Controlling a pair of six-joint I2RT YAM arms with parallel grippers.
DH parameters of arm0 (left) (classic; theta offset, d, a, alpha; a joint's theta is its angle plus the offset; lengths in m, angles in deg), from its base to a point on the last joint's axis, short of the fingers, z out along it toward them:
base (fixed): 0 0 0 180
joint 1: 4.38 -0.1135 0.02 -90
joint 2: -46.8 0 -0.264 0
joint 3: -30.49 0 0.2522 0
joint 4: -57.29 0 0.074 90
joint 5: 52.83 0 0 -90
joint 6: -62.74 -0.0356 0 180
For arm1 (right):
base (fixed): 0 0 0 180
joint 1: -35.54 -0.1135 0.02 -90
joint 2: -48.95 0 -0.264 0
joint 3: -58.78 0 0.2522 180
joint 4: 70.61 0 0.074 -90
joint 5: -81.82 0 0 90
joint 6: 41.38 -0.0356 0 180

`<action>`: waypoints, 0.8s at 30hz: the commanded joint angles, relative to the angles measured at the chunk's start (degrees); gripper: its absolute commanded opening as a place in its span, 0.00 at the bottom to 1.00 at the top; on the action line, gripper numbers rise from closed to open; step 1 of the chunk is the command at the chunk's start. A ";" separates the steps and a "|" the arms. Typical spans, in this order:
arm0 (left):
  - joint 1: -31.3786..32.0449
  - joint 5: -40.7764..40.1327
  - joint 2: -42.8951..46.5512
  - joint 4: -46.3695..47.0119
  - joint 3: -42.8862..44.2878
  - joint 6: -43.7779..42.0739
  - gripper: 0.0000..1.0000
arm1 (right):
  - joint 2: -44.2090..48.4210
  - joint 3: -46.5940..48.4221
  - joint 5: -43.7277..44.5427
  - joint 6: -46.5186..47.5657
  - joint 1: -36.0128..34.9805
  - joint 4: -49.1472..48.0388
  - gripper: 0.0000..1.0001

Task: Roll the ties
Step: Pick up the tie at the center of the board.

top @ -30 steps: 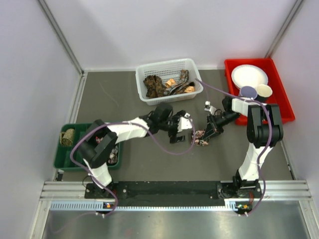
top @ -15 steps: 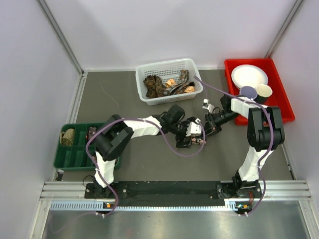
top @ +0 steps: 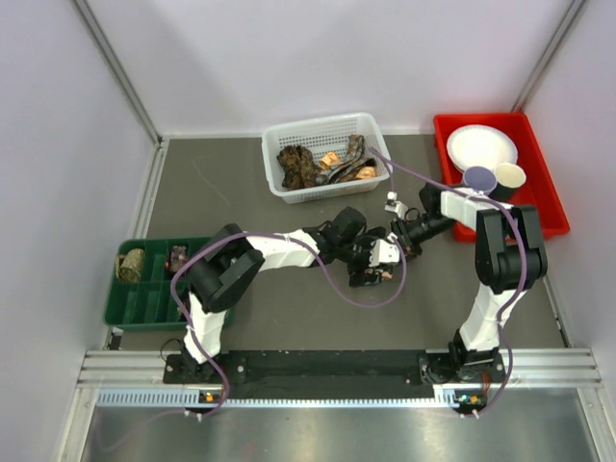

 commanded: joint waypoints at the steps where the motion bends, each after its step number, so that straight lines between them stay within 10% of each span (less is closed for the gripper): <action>1: 0.15 0.28 -0.08 2.04 0.01 -0.78 0.93 | 3.43 1.37 -4.29 0.67 -0.85 1.04 0.00; 3: 0.15 0.29 -0.17 1.16 0.45 -0.52 0.72 | 3.60 1.72 -4.39 0.41 -0.76 1.04 0.00; 4: 0.15 0.02 -0.08 1.07 0.36 0.18 0.46 | 3.60 1.81 -4.30 0.32 -0.84 1.21 0.00; 9: 0.15 0.02 1.58 -0.77 -0.69 -0.78 0.24 | 3.25 2.25 -2.63 -1.08 -0.85 0.34 0.00; 11: 0.15 0.28 2.46 -3.23 -1.05 -0.95 0.40 | 2.99 2.42 -2.10 -1.44 -0.84 -0.10 0.00; 14: -0.20 -0.68 4.39 -6.47 -1.22 0.71 0.99 | 2.46 2.60 -1.93 -1.96 -0.32 -0.72 0.00; 24: -11.00 8.71 12.65 -19.93 -0.26 20.82 0.99 | 0.35 3.66 -6.67 -1.44 3.46 0.07 0.00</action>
